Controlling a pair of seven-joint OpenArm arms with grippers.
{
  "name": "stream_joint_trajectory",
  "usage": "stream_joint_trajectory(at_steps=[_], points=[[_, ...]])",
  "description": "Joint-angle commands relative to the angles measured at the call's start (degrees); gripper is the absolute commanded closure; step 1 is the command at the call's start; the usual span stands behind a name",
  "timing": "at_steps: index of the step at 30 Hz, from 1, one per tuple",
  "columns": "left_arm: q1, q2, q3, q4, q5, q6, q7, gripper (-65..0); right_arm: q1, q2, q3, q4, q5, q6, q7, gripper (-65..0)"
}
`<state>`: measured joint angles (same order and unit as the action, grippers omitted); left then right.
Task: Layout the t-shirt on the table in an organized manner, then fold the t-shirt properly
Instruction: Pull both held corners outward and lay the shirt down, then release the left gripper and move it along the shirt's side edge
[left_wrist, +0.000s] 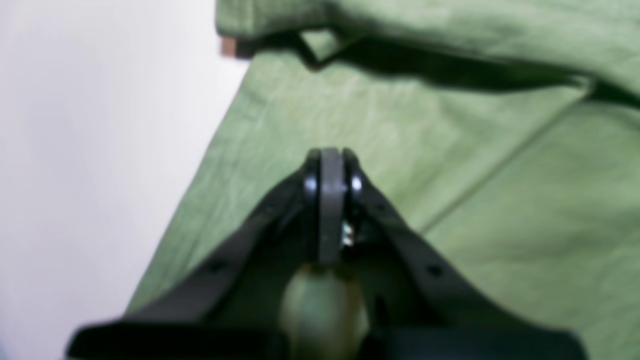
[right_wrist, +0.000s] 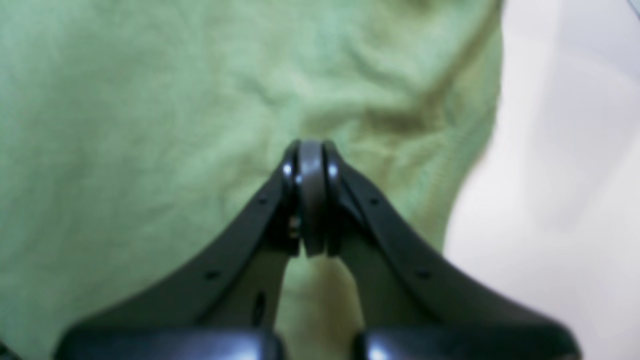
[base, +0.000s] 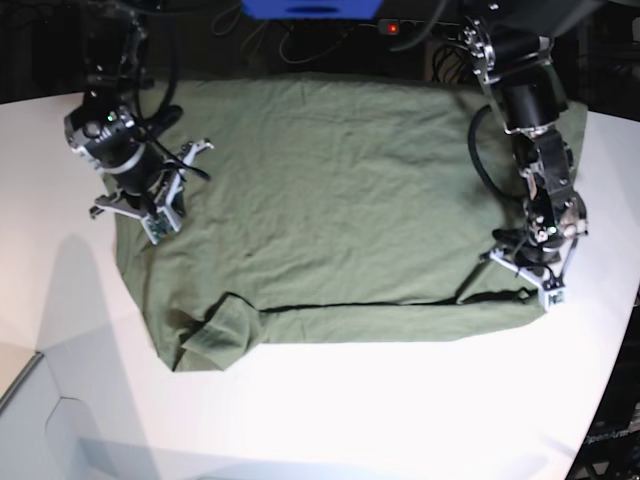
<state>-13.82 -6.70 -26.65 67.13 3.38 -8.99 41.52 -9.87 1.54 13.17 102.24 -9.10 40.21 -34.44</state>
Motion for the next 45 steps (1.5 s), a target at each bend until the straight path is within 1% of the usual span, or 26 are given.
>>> stream_joint_trajectory(at_steps=[1, 3, 6, 11, 13, 19, 22, 24, 25, 26, 27, 28, 30, 33, 35, 36, 39, 45], points=[[-0.99, -0.82, -0.11, 0.34, 0.01, 0.25, -0.95, -0.5, 1.3, 0.26, 0.33, -1.18, -0.17, -0.21, 0.46, 0.0], [0.77, -1.17, -0.29, -0.1, 0.1, 0.25, -1.12, -0.5, 2.09, 0.53, 0.33, -4.87, -0.17, -0.21, 0.46, 0.0], [4.46, -2.84, -0.38, 1.83, -0.43, 0.25, -1.39, -0.5, 1.74, 1.49, 0.33, -8.65, -0.17, -0.21, 0.99, 0.0], [7.28, -4.33, -0.47, 3.42, -0.43, 0.25, -1.39, -0.5, -1.08, 2.37, 0.33, -9.88, -0.17, -0.21, 1.07, 0.0], [8.33, -4.51, -0.55, 4.82, -0.52, 0.25, -1.39, -0.4, -3.01, 3.51, 0.33, -8.65, -0.17, -0.21, 1.07, 0.0], [10.79, -3.98, -0.55, 13.0, -0.52, 0.25, -0.95, -0.5, -9.34, 3.51, 0.24, -0.65, -0.17, -0.21, 1.07, 0.0], [10.97, -2.84, -0.55, 16.6, -0.52, 0.25, -0.95, -0.5, -10.04, 3.51, 0.24, 1.19, -0.08, -0.21, 1.07, 0.0], [10.88, -2.75, -0.55, 17.92, -0.52, 0.25, -0.95, -0.7, -9.78, 3.6, 0.24, 1.19, -0.08, -0.21, 1.07, 0.0], [10.88, -2.75, -0.55, 18.45, -0.52, 0.25, -0.86, -1.9, -9.78, 3.6, 0.24, 1.19, -0.08, -0.21, 1.07, 0.0], [10.97, -2.4, -0.55, 18.98, -0.52, 0.25, -0.86, -4.8, -9.78, 3.6, 0.15, 1.19, -0.08, -0.21, 1.07, 0.0], [10.97, -2.05, -0.55, 19.06, -0.52, 0.25, -0.86, -9.1, -9.78, 3.6, 0.15, 1.1, -0.08, -0.21, 1.07, 0.0], [10.88, -1.78, -0.55, 19.24, -0.52, 0.25, -0.86, -15.2, -9.78, 3.6, 0.06, 1.1, -0.08, -0.21, 1.07, 0.0], [10.79, -1.7, -0.55, 18.89, -0.52, 0.25, -1.03, -29.6, -9.78, 3.51, 0.06, 1.1, -0.08, -0.21, 1.07, 0.0], [10.62, -1.61, -0.64, 18.71, -0.52, 0.42, -1.39, -52.7, -9.78, 3.6, 0.06, 0.93, -0.08, -0.21, 1.07, 0.0], [10.44, -1.78, -0.64, 18.71, -0.52, 0.33, -1.47, -61.9, -9.78, 3.6, 0.06, 0.93, -0.08, -0.21, 1.07, 0.0], [9.82, -1.78, -0.64, 18.62, -0.52, 0.33, -1.47, -64.9, -9.78, 3.6, 0.06, 0.93, -0.08, -0.21, 1.07, 0.0], [8.59, -1.7, -1.26, 17.92, -0.52, 0.6, -1.47, -65.0, -9.69, 3.6, 0.06, 0.84, -0.08, -0.21, 1.07, 0.0], [5.17, -0.47, -10.31, 13.17, -0.61, 0.33, -1.47, -65.0, -9.25, 3.6, 0.06, 0.84, -0.08, -0.21, 1.07, 0.0]])
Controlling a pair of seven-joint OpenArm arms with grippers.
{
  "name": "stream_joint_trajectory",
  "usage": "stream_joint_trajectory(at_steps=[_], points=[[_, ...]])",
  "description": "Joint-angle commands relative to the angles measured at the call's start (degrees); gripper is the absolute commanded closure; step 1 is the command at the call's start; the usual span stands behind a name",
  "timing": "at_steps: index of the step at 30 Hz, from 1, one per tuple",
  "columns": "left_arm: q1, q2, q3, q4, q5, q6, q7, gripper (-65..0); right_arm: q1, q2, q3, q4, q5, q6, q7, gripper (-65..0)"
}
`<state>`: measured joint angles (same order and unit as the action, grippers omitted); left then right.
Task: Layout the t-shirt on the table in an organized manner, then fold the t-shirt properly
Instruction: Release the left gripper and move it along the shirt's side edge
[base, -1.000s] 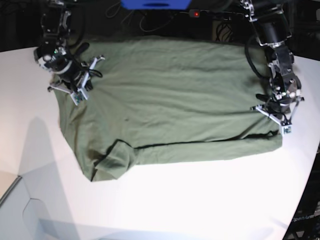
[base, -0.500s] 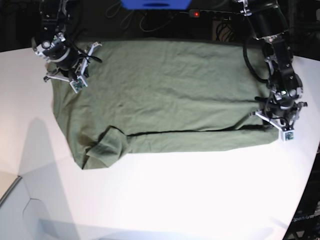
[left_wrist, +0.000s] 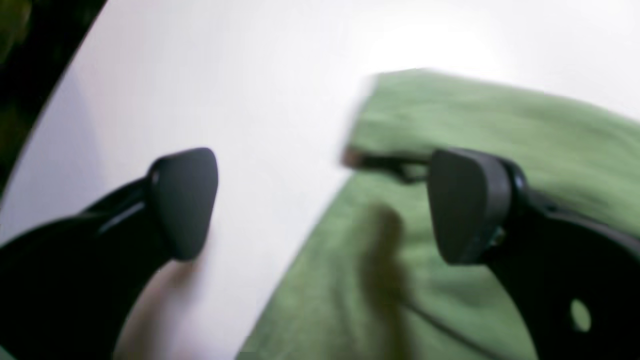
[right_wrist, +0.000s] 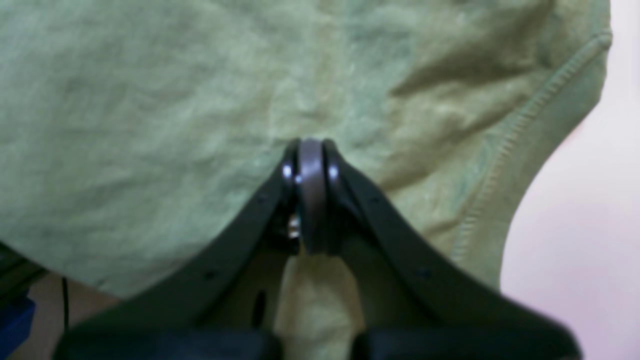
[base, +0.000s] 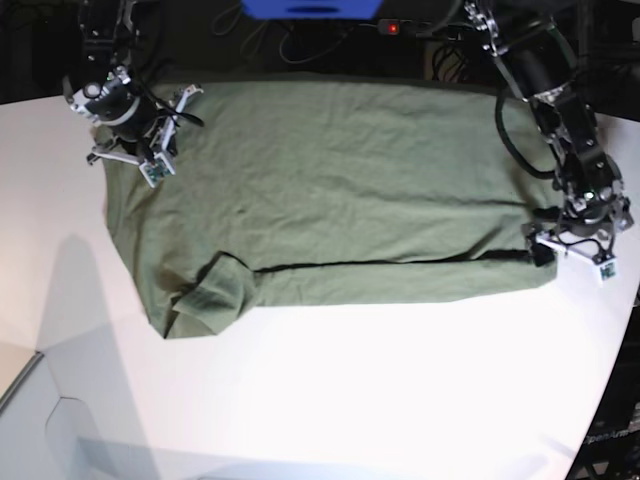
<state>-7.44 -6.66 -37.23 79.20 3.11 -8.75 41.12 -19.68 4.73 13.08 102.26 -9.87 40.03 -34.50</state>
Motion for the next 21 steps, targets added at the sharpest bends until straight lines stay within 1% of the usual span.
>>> stream_joint_trajectory(at_steps=[1, 2, 5, 7, 9, 13, 16, 21], points=[[-1.74, -0.42, -1.58, 0.32, -0.35, 0.01, -1.08, -65.0, 0.91, 0.41, 0.15, 0.82, 0.68, -0.03, 0.96, 0.0], [-2.1, -0.42, -2.55, -0.47, -0.35, -0.08, -1.08, -65.0, 1.0, 0.32, 0.24, 0.73, 0.68, -0.03, 0.79, 0.0], [-2.8, -0.86, -2.63, -2.93, -0.96, -0.17, -1.08, -65.0, 1.26, 0.32, 0.33, 0.73, 0.68, -0.03, 0.7, 0.0], [-3.5, -1.3, -2.81, -4.08, -4.3, -0.17, -1.08, -65.0, 1.26, 0.32, 0.15, 0.73, 0.68, -0.03, 0.7, 0.0], [-3.68, -2.8, -2.55, -5.22, -8.26, -0.17, -1.08, -65.0, 1.26, 0.32, 0.15, 0.73, 0.68, -0.03, 0.7, 0.0], [-3.77, -3.5, -2.55, -7.42, -14.41, -0.17, -1.08, -65.0, 1.09, 0.32, 0.15, 0.73, 0.68, -0.03, 0.61, 0.0], [-3.94, -4.11, -2.55, -8.82, -16.08, -0.17, -1.08, -65.0, 1.09, 0.32, 0.15, 0.73, 0.68, -0.03, 0.61, 0.0], [-5.61, -4.03, -2.55, -11.02, -16.08, -0.17, -1.17, -65.0, 1.09, 0.41, 0.24, 0.73, 0.68, -0.03, 0.61, 0.0]])
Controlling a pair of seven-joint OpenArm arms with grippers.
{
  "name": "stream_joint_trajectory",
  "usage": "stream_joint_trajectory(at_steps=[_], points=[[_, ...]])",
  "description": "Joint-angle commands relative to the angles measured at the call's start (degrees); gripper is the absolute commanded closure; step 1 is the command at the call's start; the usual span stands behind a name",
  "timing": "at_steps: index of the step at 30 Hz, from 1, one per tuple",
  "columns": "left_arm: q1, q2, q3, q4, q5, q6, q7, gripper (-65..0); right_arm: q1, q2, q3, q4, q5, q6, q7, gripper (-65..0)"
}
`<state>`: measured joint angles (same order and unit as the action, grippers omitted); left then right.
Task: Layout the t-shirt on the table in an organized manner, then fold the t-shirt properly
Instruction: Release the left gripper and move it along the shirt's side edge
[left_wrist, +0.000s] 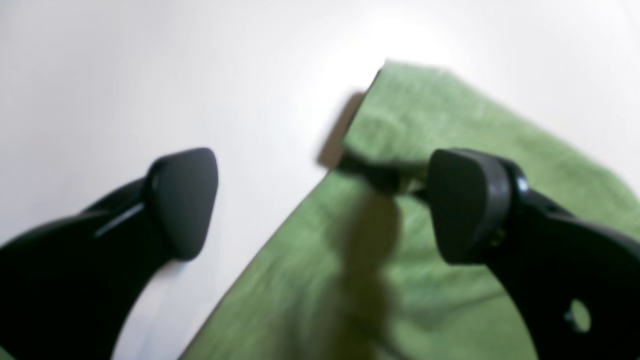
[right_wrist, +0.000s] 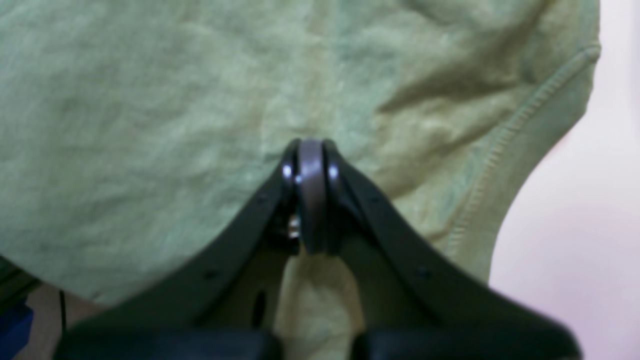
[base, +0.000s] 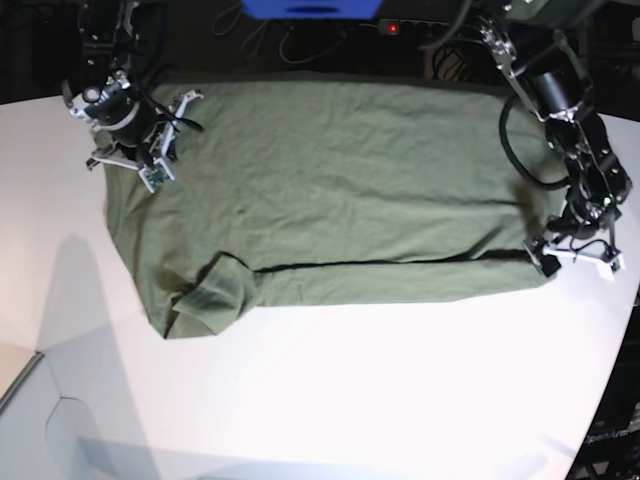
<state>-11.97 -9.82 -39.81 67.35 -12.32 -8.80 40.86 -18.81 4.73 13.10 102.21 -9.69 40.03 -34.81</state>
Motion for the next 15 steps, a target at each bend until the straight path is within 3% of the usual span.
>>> stream_joint_trajectory(at_steps=[1, 13, 14, 15], points=[[-1.09, -0.86, 0.03, 0.74, -0.74, -0.13, -0.91, -65.0, 0.3, 0.41, 0.13, 0.78, 0.51, -0.03, 0.92, 0.0], [-1.35, -0.59, -0.06, 0.47, -0.74, -0.13, -0.91, -65.0, 0.3, 0.32, 0.13, 0.78, 0.51, -0.03, 0.92, 0.0], [-1.35, -0.59, -0.06, 0.47, -0.74, -0.13, -0.91, -64.4, 0.3, 0.32, 0.13, 0.78, 0.51, -0.03, 0.92, 0.0], [-1.44, -0.59, -0.06, 0.47, -0.74, -0.13, -0.91, -59.4, 0.3, 0.32, 0.04, 0.78, 0.51, -0.03, 0.92, 0.0]])
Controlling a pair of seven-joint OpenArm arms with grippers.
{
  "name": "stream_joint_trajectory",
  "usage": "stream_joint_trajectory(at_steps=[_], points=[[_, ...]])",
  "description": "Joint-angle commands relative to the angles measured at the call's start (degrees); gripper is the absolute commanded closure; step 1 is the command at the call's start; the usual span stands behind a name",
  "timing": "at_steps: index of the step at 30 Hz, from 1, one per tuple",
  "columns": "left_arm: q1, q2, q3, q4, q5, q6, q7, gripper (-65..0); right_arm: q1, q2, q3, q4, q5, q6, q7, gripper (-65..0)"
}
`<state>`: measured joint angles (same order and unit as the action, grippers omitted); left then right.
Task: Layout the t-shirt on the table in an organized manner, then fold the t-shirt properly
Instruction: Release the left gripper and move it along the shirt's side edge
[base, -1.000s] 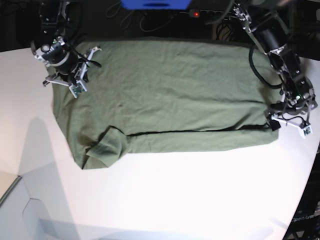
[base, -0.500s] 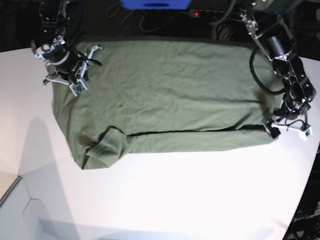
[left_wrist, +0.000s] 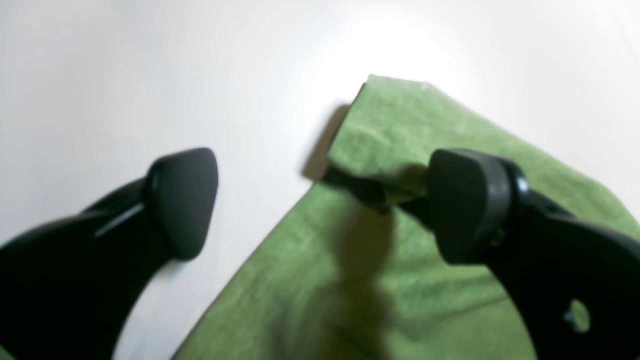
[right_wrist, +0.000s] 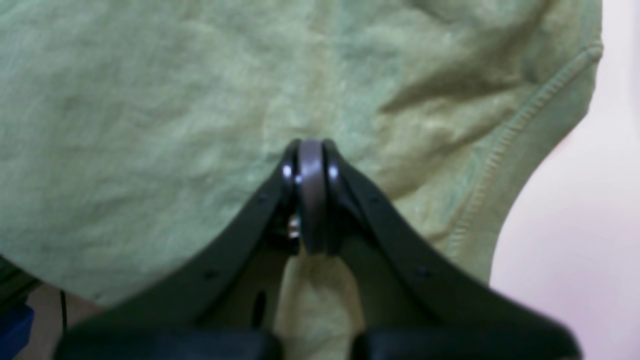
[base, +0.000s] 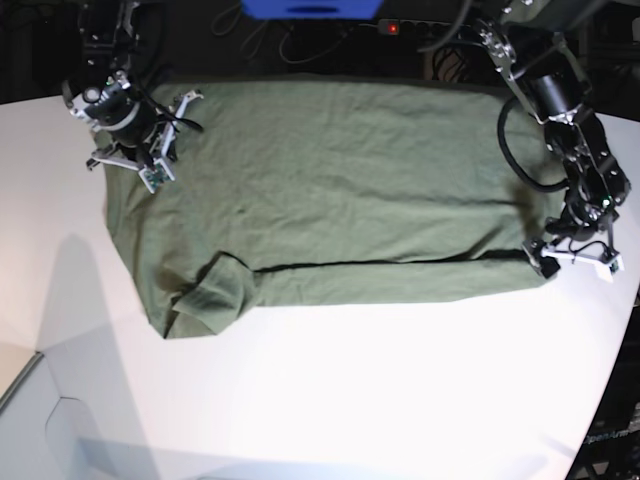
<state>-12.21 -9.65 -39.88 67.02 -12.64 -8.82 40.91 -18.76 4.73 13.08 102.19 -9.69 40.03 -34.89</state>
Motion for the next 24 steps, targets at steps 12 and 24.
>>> stream_joint_trajectory(at_steps=[12, 24], points=[[-2.69, -0.77, -0.08, 0.71, -0.41, -0.02, -0.95, -34.8, 0.08, 0.32, 0.06, 0.8, 0.51, -0.03, 1.0, 0.0], [-4.19, -0.68, -0.08, -1.66, -0.41, -0.02, -0.95, -34.7, -0.09, 0.32, 0.06, 0.8, 0.51, -0.03, 1.0, 0.0]])
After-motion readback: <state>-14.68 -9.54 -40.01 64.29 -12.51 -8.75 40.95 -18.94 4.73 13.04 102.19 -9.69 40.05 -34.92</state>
